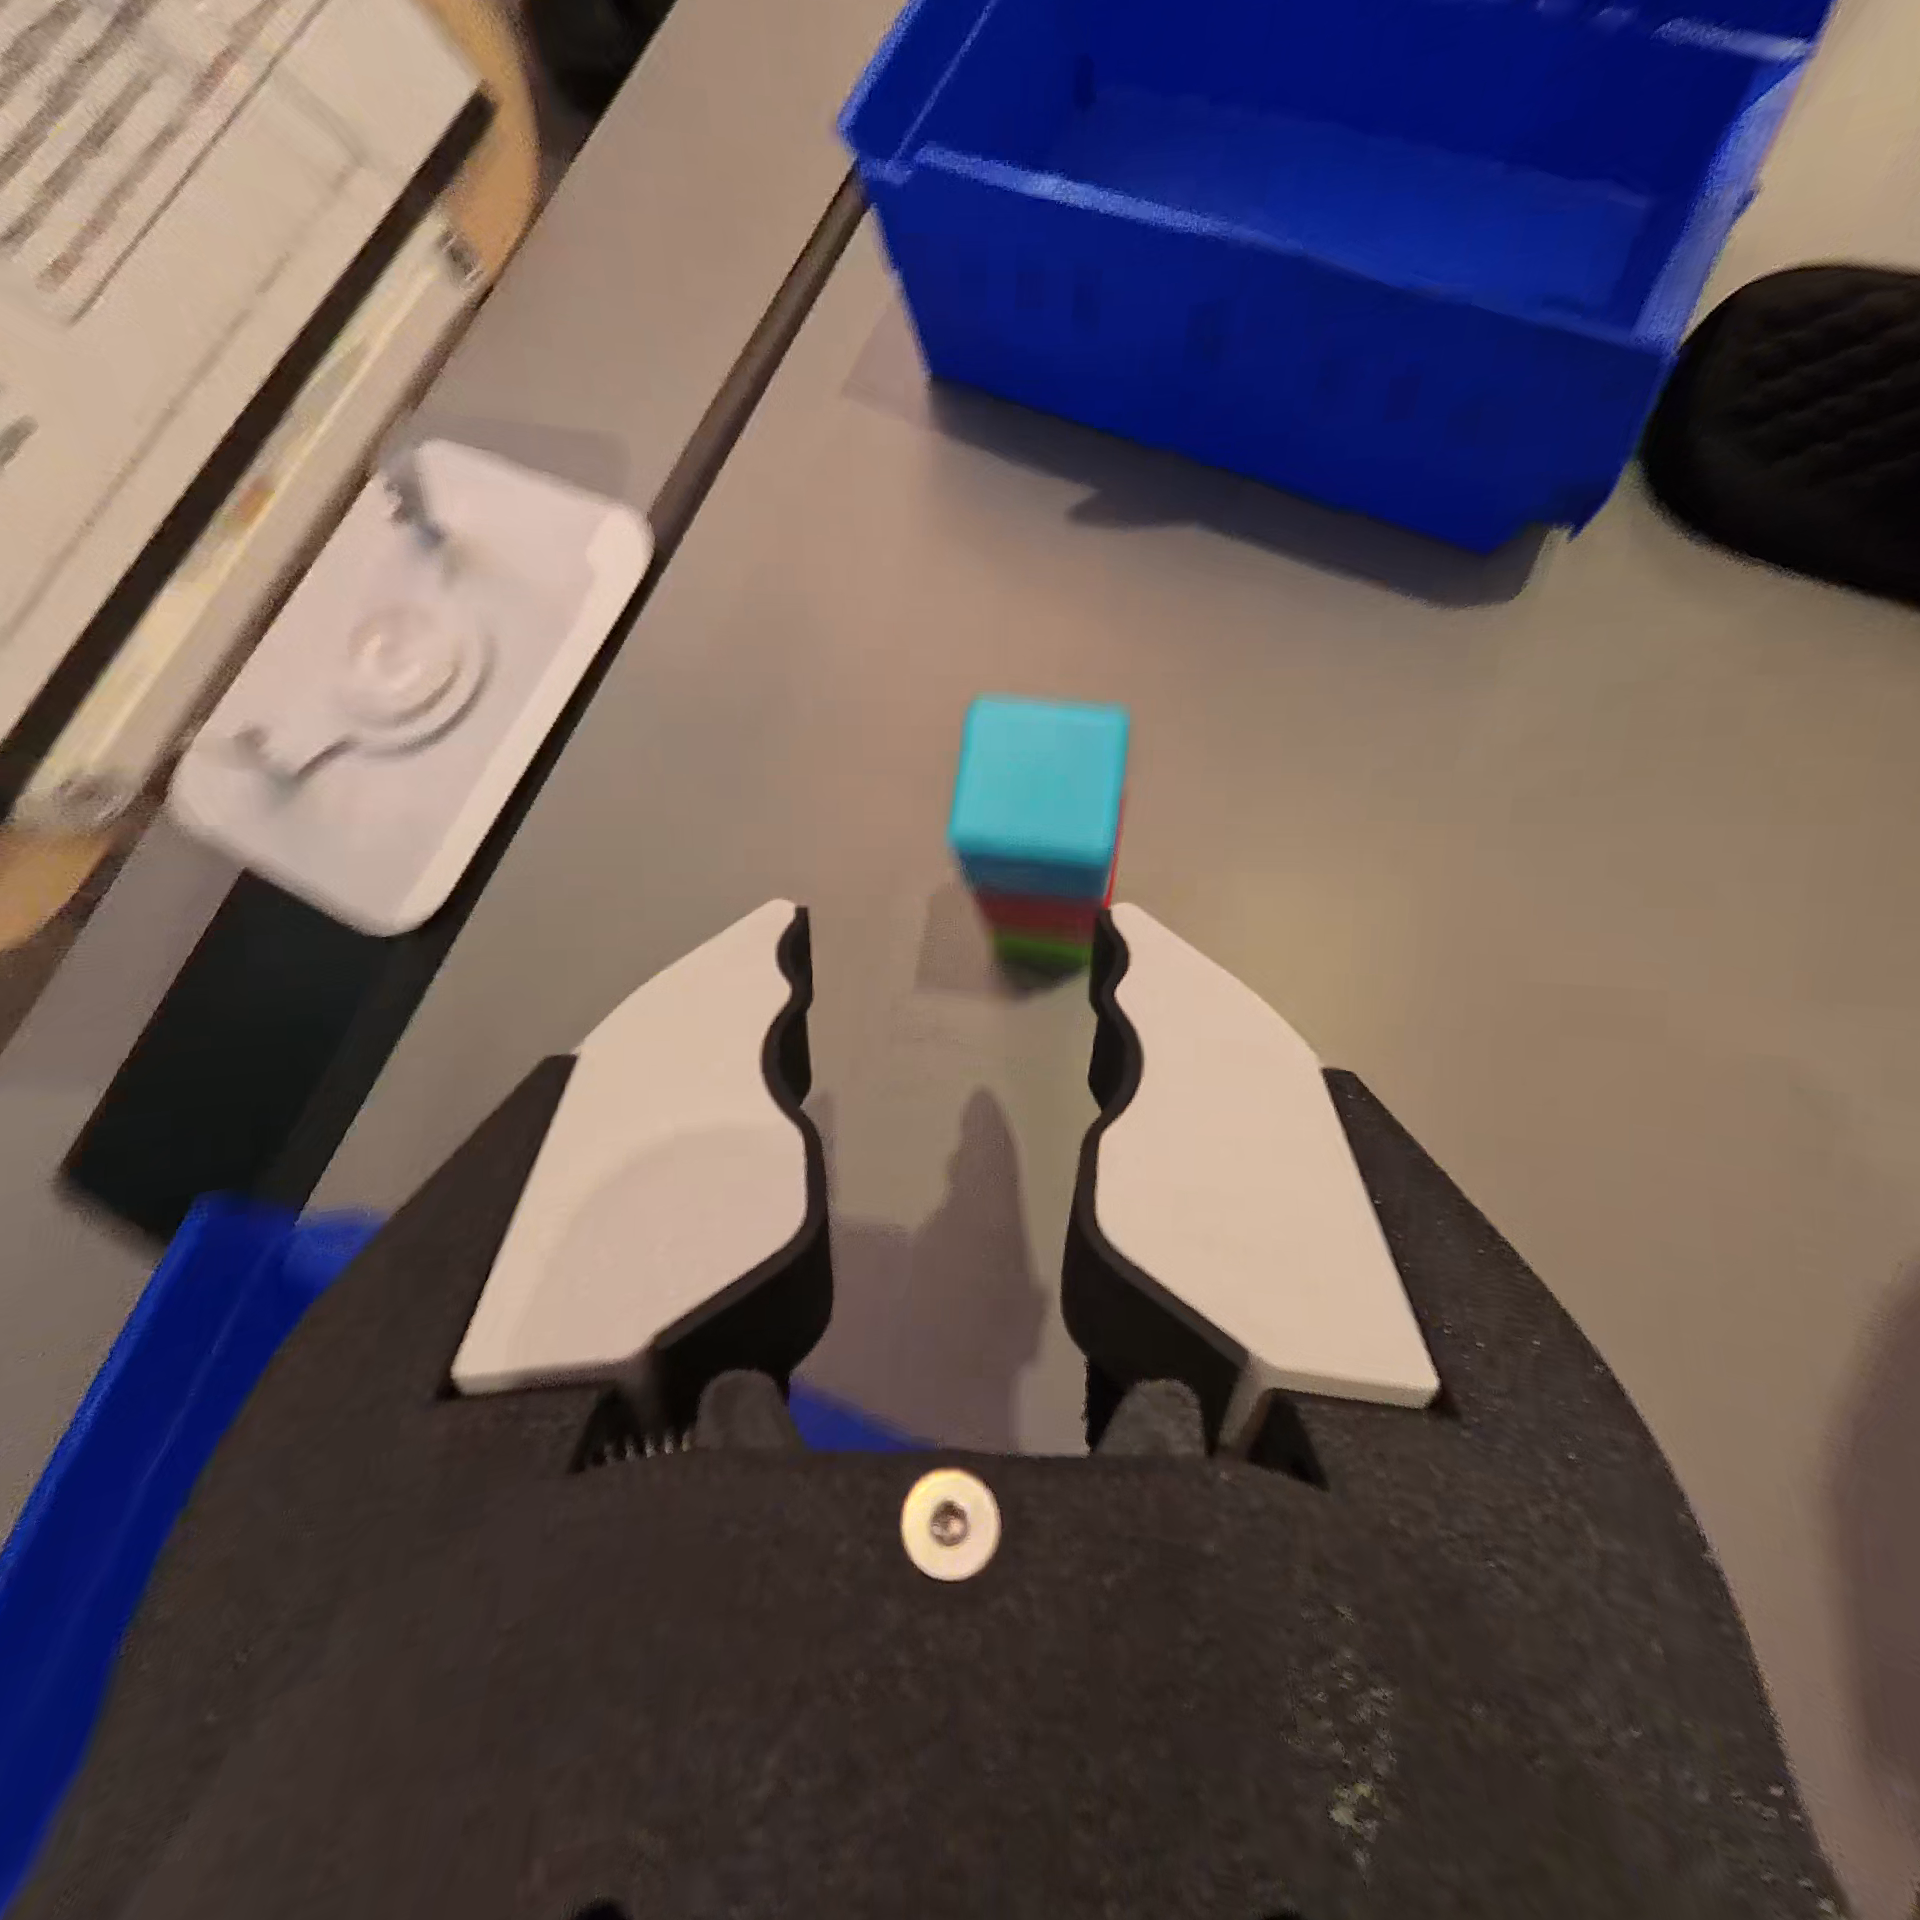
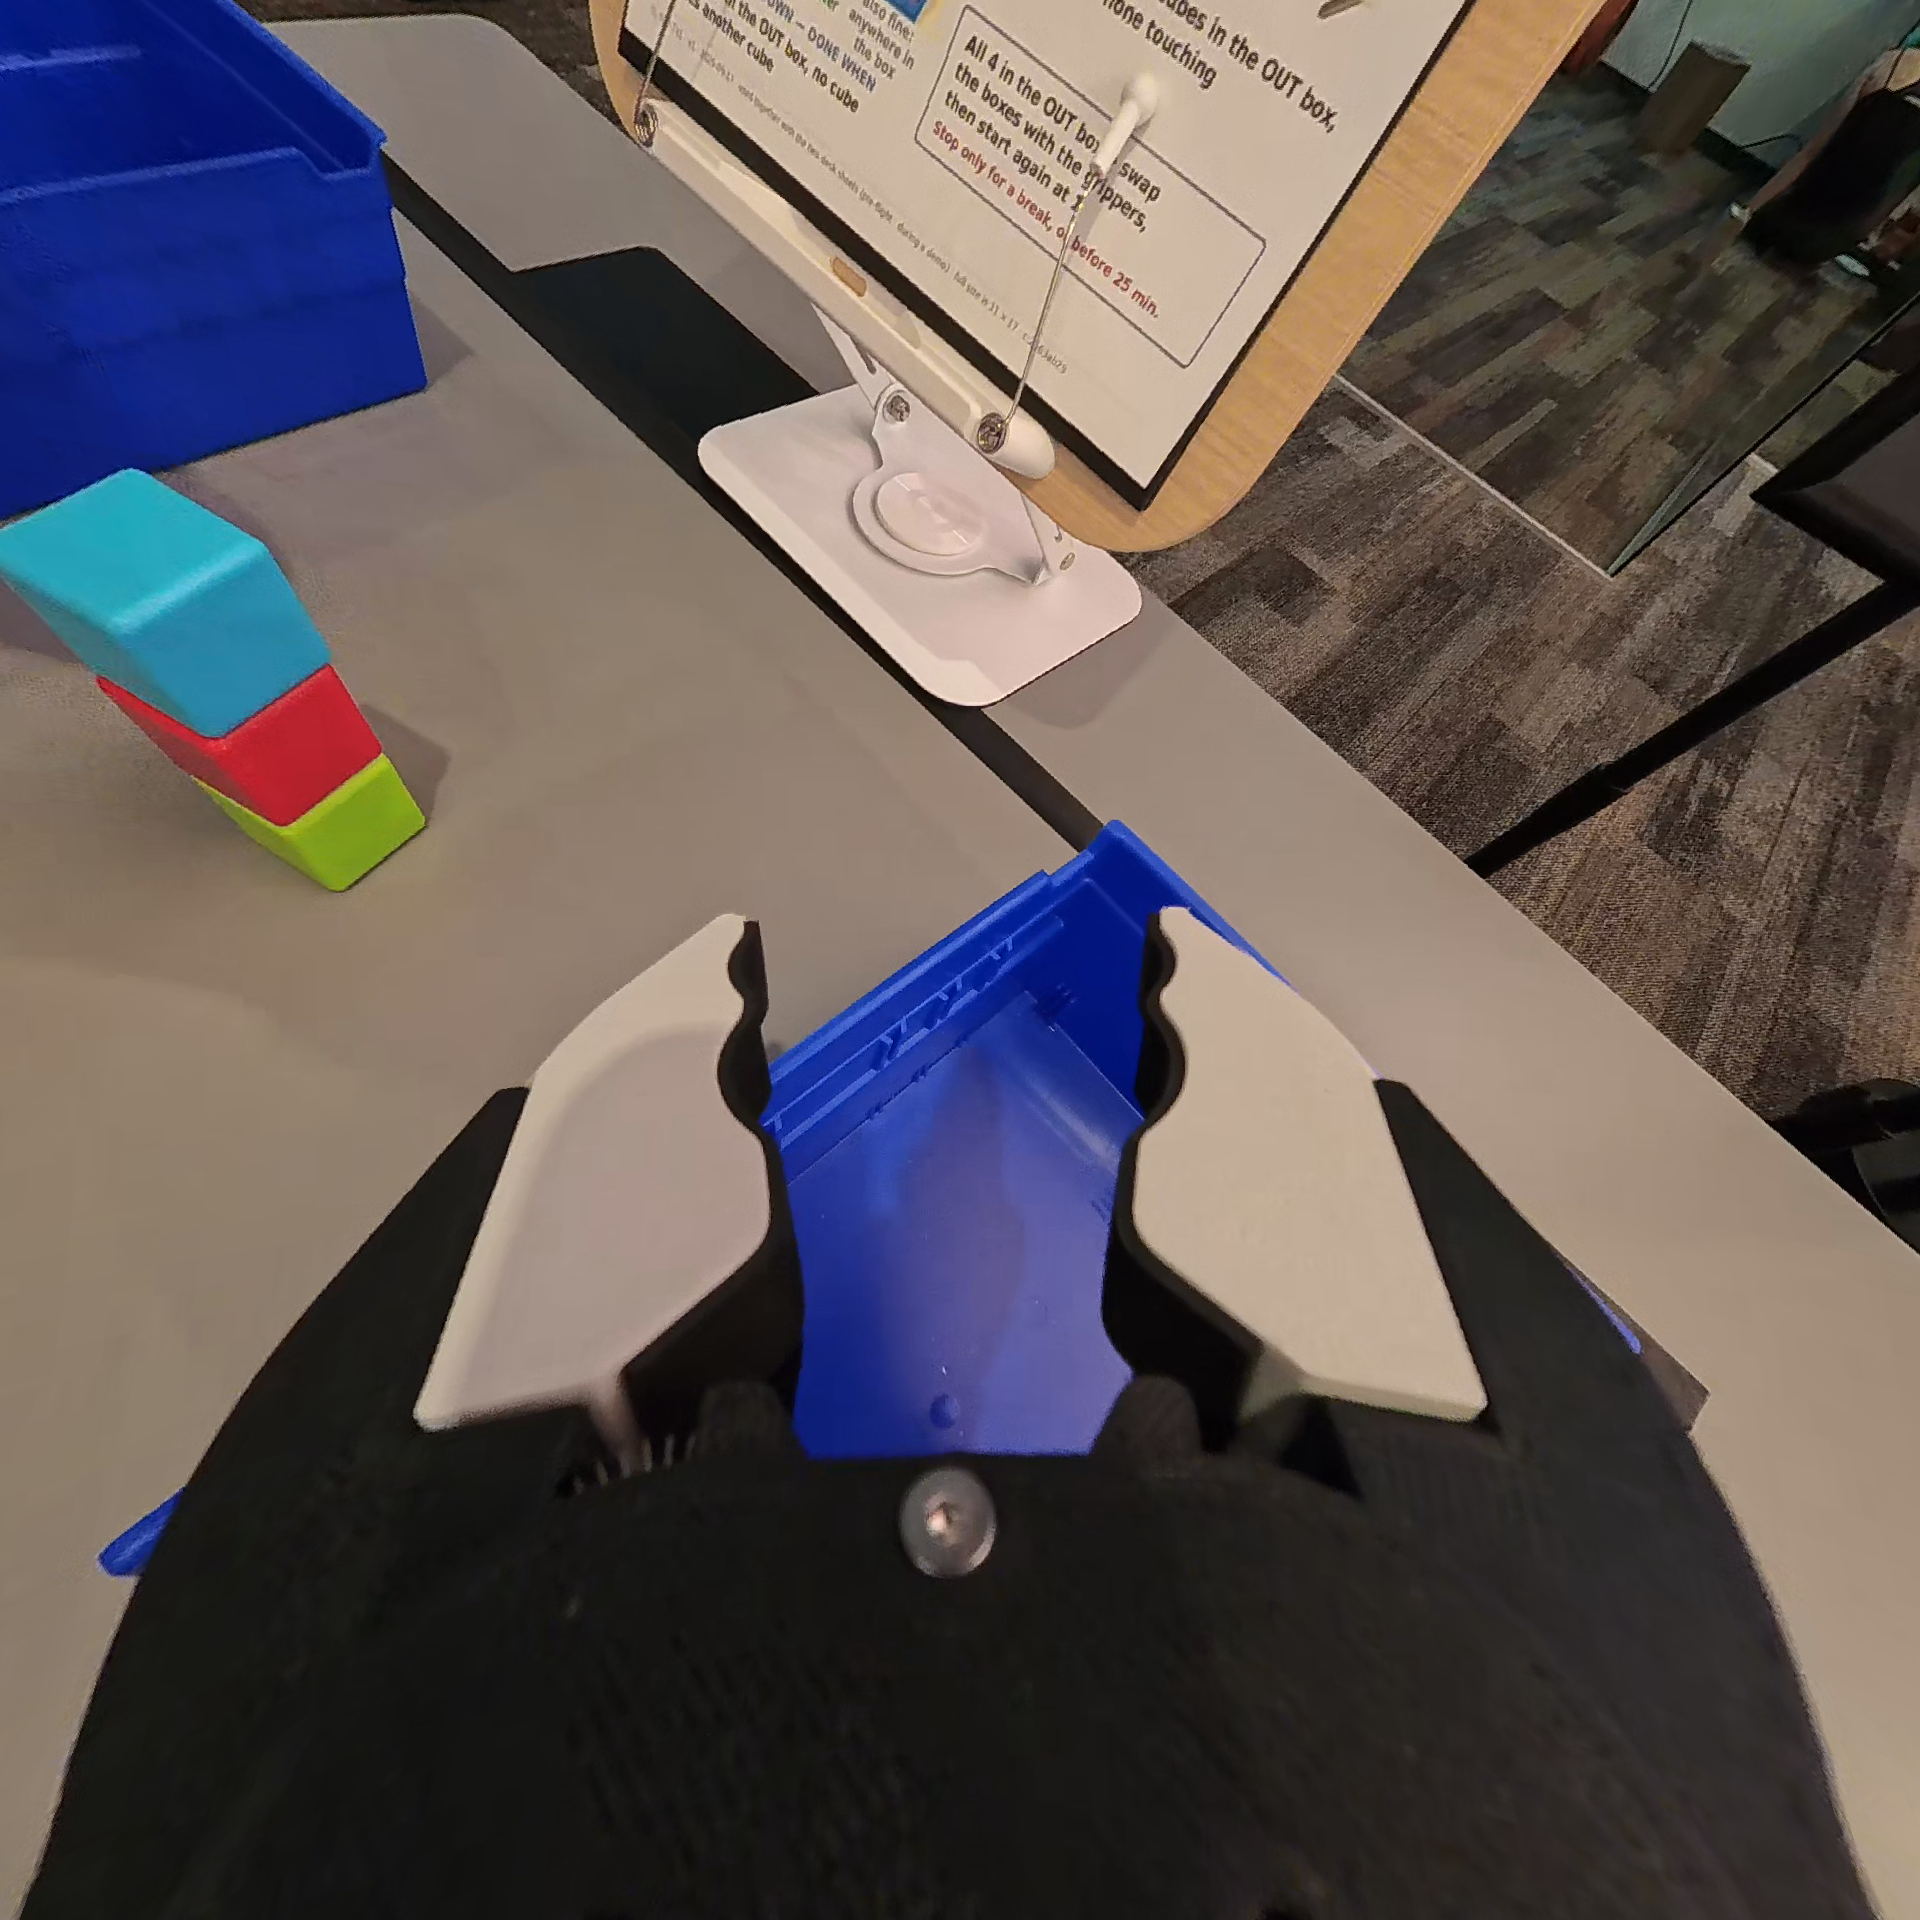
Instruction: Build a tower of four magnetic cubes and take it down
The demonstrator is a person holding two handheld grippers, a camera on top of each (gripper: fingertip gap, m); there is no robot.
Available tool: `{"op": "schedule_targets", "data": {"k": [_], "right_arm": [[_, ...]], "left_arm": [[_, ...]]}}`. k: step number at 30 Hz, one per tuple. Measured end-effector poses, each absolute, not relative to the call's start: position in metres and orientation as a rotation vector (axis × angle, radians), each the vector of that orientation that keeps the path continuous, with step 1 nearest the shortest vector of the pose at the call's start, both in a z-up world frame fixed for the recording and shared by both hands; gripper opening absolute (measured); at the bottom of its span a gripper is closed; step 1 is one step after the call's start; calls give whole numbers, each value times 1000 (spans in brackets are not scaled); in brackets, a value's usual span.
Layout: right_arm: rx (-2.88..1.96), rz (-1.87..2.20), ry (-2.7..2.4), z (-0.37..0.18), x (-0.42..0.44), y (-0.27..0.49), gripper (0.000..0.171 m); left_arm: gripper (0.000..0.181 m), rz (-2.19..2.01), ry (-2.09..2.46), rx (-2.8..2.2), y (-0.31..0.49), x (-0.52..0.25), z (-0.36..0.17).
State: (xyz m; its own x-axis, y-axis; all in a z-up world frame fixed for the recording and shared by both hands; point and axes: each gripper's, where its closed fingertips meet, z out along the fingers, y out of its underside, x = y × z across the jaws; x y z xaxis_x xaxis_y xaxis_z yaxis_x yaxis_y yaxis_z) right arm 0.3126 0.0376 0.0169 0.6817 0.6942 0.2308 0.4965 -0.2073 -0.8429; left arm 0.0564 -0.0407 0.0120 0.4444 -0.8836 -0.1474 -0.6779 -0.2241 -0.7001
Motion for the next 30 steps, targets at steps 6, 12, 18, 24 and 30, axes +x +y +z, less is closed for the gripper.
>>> {"op": "schedule_targets", "data": {"k": [6, 12, 18, 24, 30], "right_arm": [[-1875, 246, -928, 16, 316, 39, 70], [-1889, 259, -935, 12, 316, 38, 71], [-1890, 275, -942, 11, 315, 37, 71], [-1893, 283, -952, 10, 314, 36, 71], [-1910, 280, -966, 6, 314, 35, 71]], "left_arm": [[42, 41, 886, -2463, -75, -113, 6], [38, 35, 649, -2839, -104, -186, -50], [40, 120, 579, -3040, -104, -222, -94], [33, 294, 598, -3119, -100, -242, -112], [53, 311, 578, -3178, -109, -243, -115]]}}
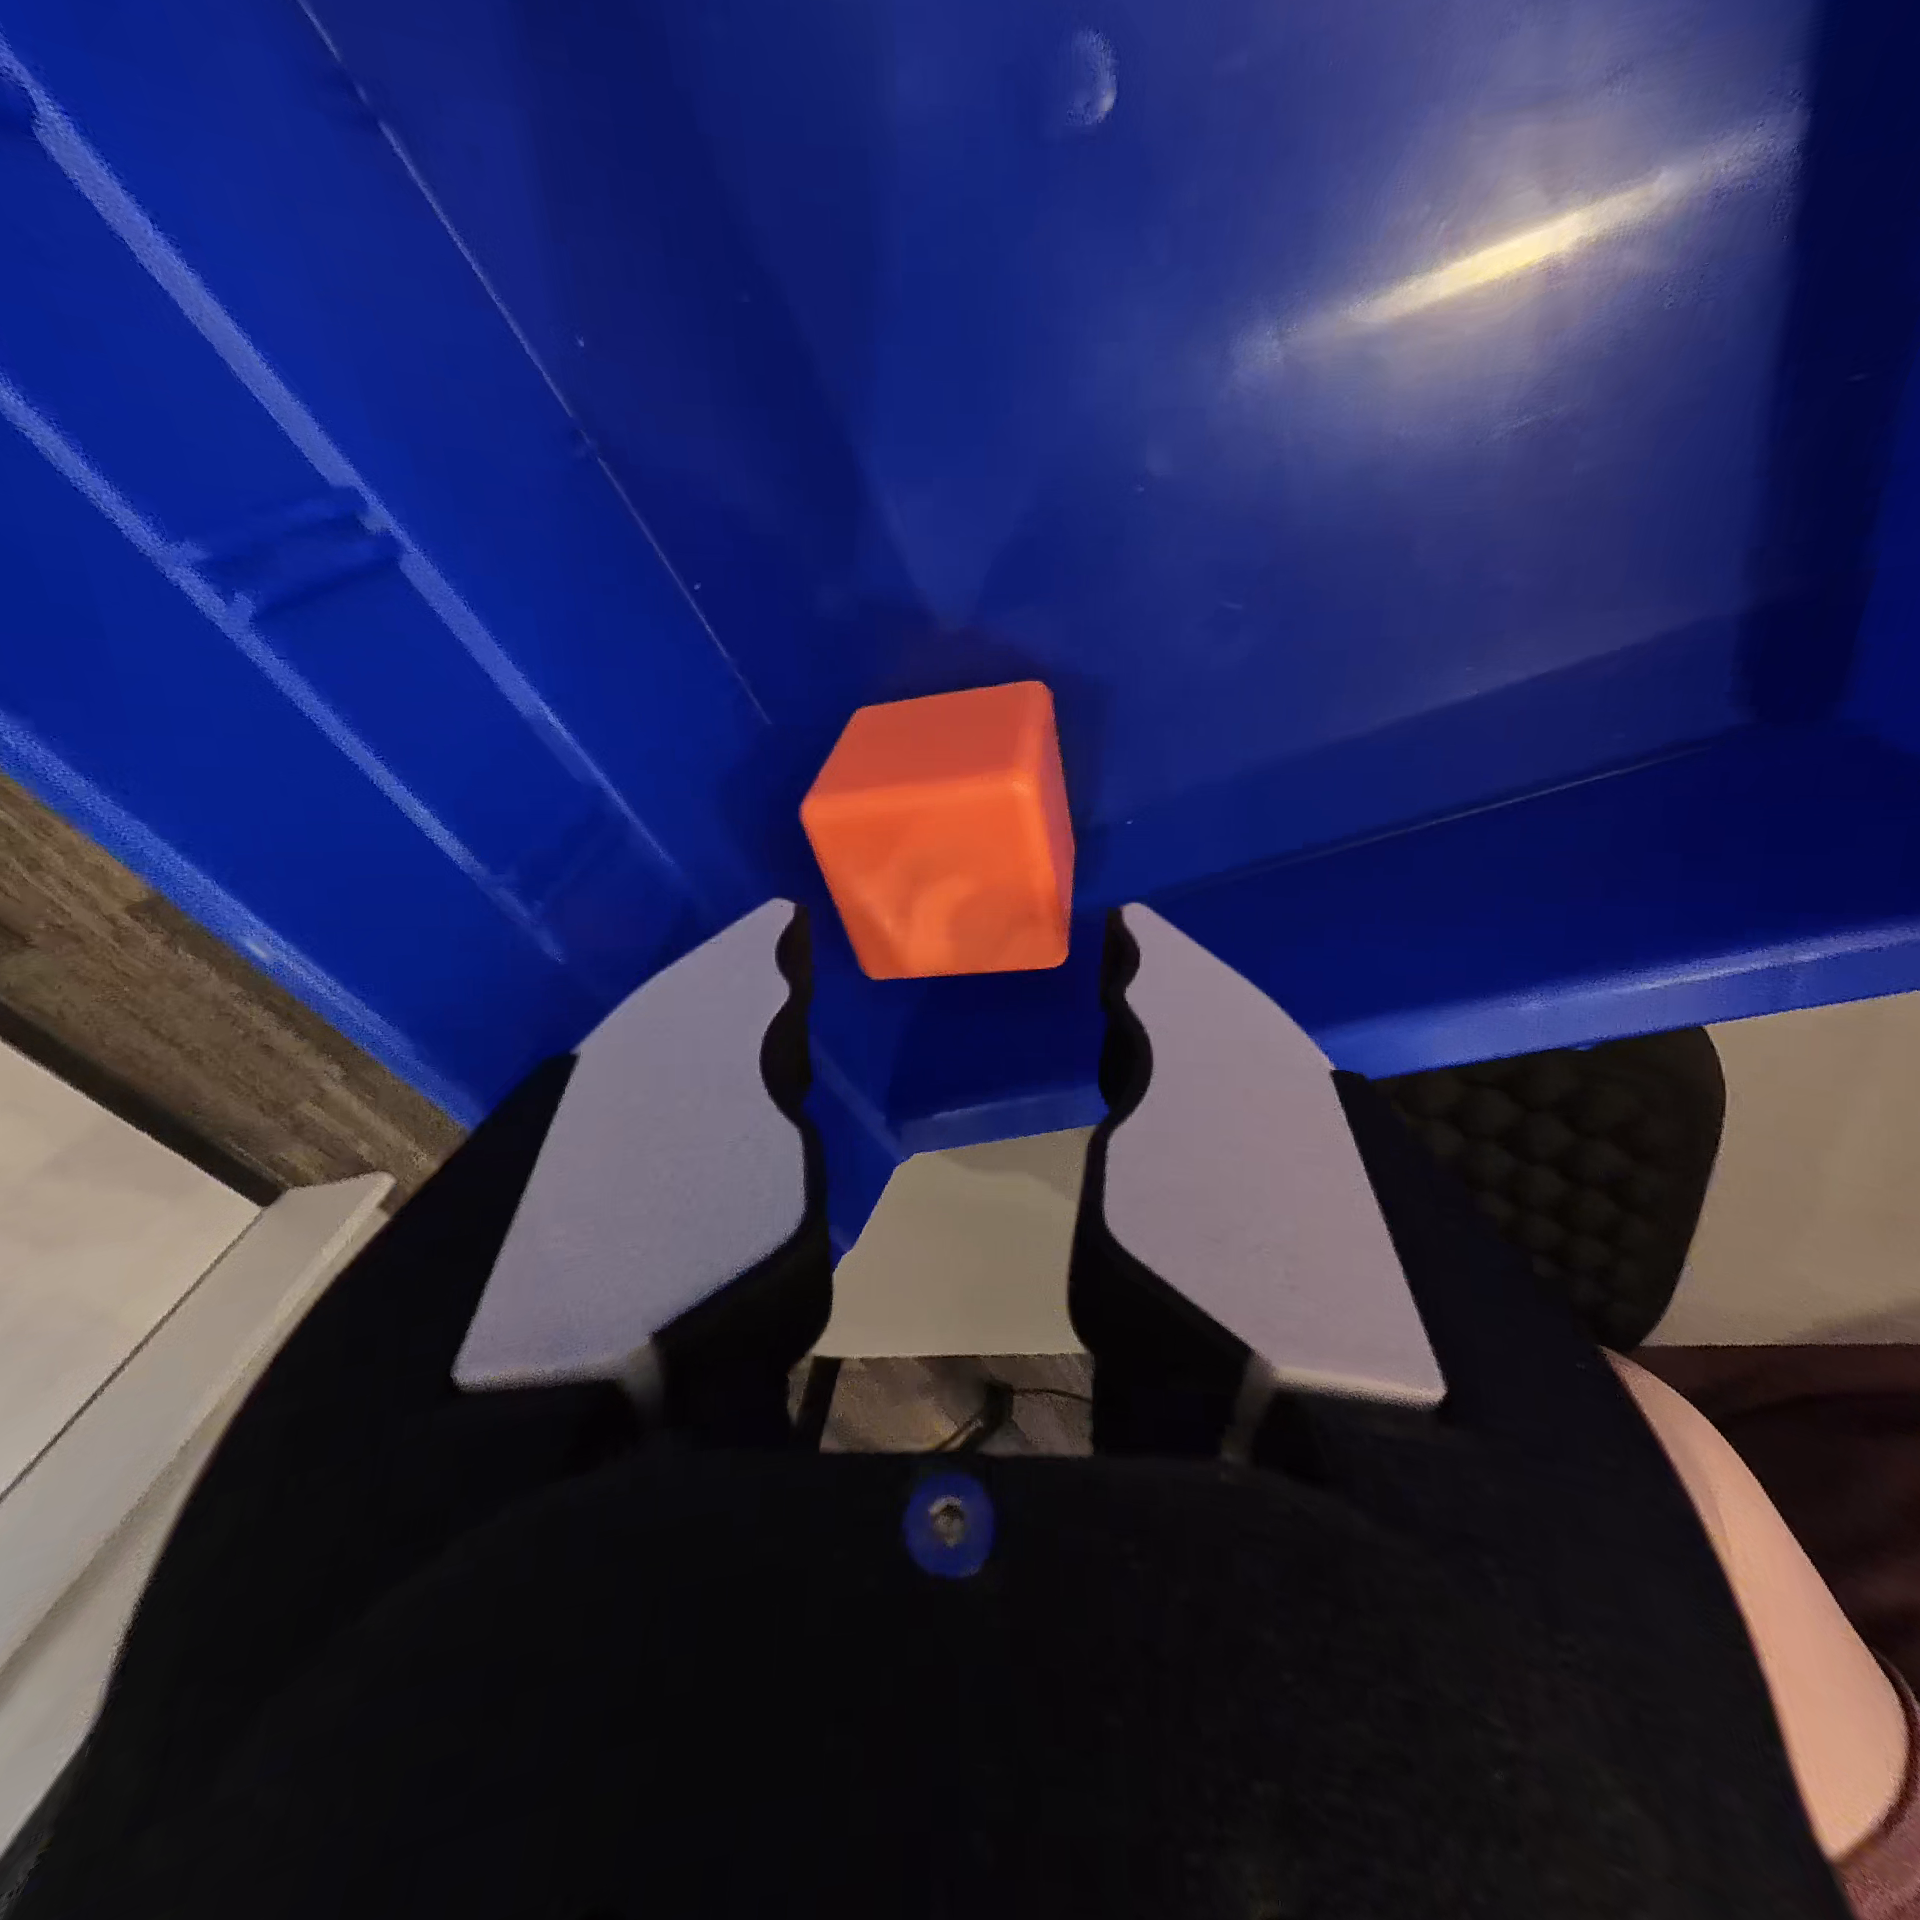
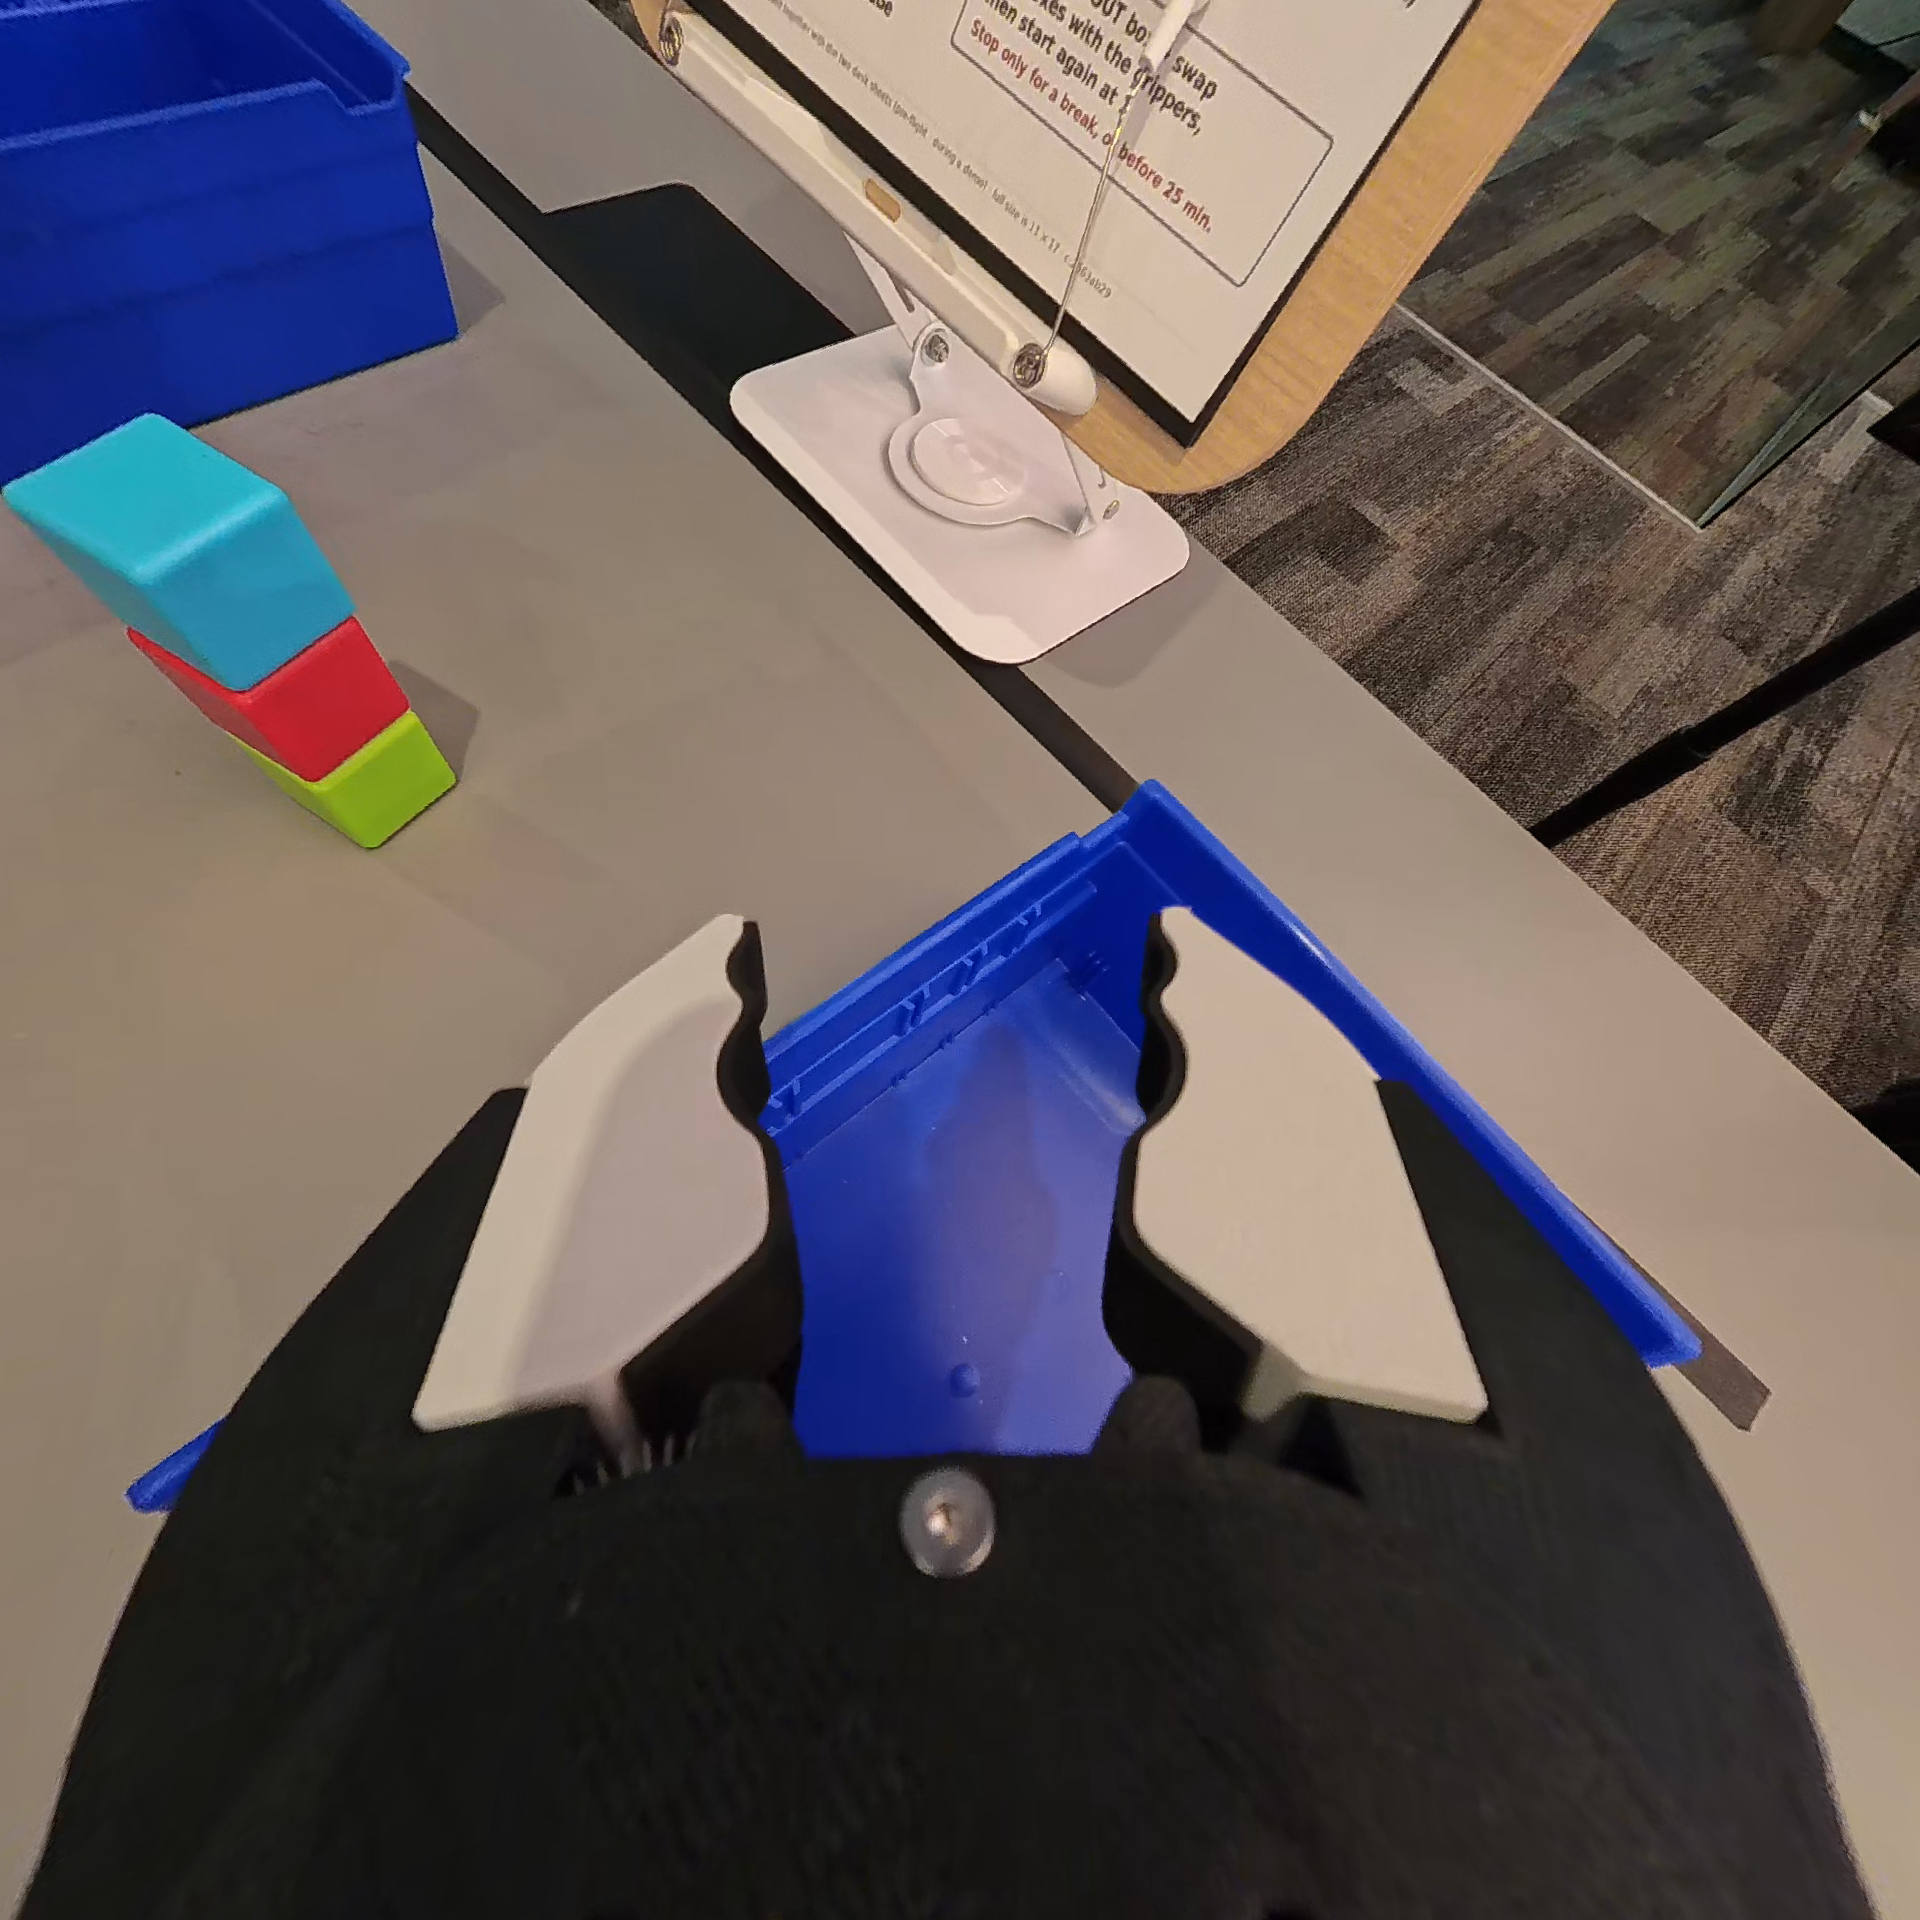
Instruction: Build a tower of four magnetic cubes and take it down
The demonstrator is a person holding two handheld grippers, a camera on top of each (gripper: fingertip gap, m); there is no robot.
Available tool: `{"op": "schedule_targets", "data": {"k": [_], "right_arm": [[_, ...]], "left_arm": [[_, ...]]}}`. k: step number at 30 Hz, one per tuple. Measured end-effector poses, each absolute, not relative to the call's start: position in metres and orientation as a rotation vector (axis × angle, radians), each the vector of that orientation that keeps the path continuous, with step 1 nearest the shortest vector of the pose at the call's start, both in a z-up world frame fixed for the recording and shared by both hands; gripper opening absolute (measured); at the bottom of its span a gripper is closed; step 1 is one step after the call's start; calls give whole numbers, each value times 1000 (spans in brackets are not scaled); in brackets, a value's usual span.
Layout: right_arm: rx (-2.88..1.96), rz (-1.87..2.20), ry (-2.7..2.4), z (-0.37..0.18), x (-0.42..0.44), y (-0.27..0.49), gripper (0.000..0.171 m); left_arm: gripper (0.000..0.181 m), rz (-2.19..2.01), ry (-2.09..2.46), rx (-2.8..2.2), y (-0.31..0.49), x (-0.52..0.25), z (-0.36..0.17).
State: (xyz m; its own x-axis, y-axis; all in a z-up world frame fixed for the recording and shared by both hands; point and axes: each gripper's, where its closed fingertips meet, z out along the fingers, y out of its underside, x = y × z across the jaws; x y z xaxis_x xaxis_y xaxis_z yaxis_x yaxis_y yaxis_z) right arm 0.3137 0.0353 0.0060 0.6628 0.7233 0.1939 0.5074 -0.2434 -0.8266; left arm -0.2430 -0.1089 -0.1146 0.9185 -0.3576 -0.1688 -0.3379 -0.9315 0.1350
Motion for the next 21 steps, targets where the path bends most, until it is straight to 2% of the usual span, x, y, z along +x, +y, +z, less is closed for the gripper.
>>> {"op": "schedule_targets", "data": {"k": [7, 12, 17, 21], "right_arm": [[-1912, 284, -981, 5, 311, 33, 71], [-1918, 283, -983, 4, 311, 33, 71], [-1932, 287, -999, 0, 308, 31, 71], [-1946, 273, -1012, -4, 307, 32, 71]], "left_arm": [[55, -266, -428, 2948, -113, -247, -123], [49, -295, -415, 2889, -111, -250, -133], [48, -264, -620, 2951, -93, -227, -126], [48, -330, -737, 3080, -74, -212, -100]]}}
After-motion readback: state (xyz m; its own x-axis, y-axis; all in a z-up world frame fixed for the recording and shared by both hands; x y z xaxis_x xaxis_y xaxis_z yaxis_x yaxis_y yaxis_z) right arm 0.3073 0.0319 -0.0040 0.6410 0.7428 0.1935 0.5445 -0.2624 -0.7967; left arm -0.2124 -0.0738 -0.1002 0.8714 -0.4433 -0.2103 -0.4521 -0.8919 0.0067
